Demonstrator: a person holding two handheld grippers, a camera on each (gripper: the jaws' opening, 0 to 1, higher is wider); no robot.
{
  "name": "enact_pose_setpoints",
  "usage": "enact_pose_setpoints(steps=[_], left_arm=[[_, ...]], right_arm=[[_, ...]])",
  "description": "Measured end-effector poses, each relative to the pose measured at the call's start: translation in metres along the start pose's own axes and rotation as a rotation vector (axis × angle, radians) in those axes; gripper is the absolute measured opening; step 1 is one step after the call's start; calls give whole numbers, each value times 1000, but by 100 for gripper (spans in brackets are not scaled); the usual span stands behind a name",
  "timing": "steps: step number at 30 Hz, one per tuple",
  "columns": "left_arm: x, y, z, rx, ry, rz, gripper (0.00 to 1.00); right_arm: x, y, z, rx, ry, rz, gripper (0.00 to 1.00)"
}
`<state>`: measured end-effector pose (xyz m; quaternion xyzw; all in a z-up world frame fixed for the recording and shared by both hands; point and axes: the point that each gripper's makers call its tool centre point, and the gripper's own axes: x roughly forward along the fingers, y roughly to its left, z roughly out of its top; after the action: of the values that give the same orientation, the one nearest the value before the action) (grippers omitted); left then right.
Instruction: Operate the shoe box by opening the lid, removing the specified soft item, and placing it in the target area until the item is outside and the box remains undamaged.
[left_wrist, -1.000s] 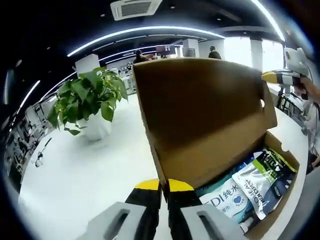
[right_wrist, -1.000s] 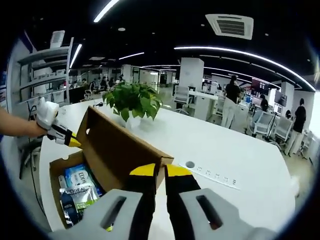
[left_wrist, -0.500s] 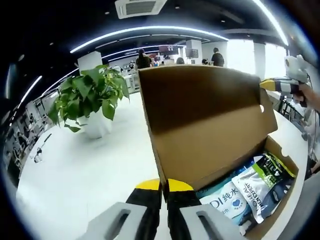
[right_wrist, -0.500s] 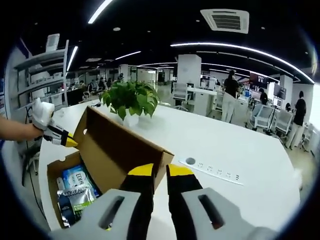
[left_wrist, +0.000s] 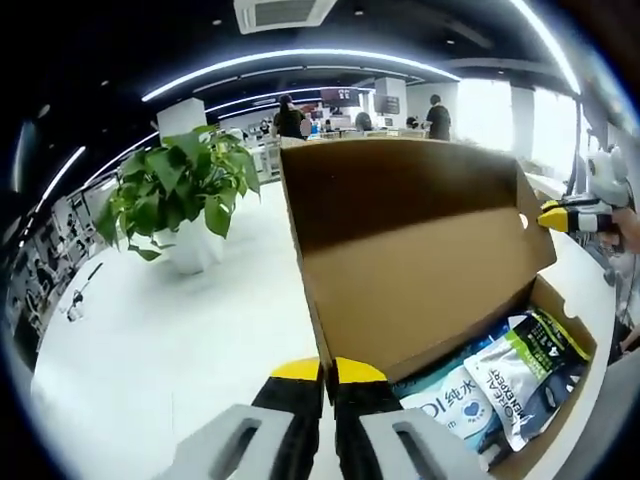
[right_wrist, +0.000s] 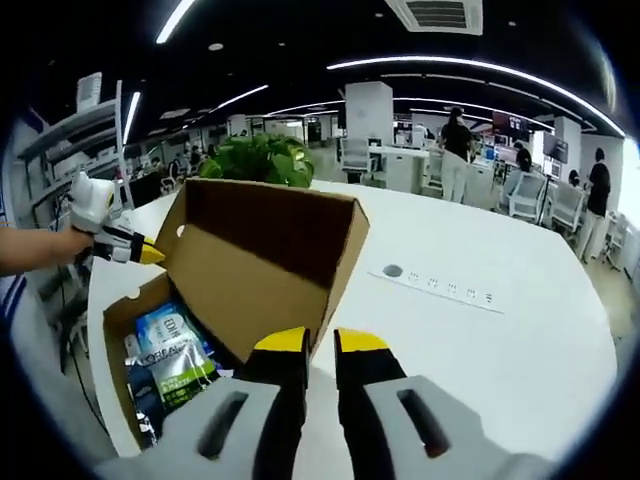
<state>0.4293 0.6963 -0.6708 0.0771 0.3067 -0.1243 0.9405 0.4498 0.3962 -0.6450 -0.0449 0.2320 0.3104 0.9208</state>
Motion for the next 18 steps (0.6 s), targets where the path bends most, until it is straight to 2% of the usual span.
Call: enact_pose_setpoints(steps=[8, 18], left_arm=[[1, 1, 0, 5, 6, 1, 1], [6, 2, 2, 2, 16, -2, 1]], right_arm=[[2, 8, -23, 45, 41, 2, 5], [5, 5, -25, 59, 47, -10, 2]])
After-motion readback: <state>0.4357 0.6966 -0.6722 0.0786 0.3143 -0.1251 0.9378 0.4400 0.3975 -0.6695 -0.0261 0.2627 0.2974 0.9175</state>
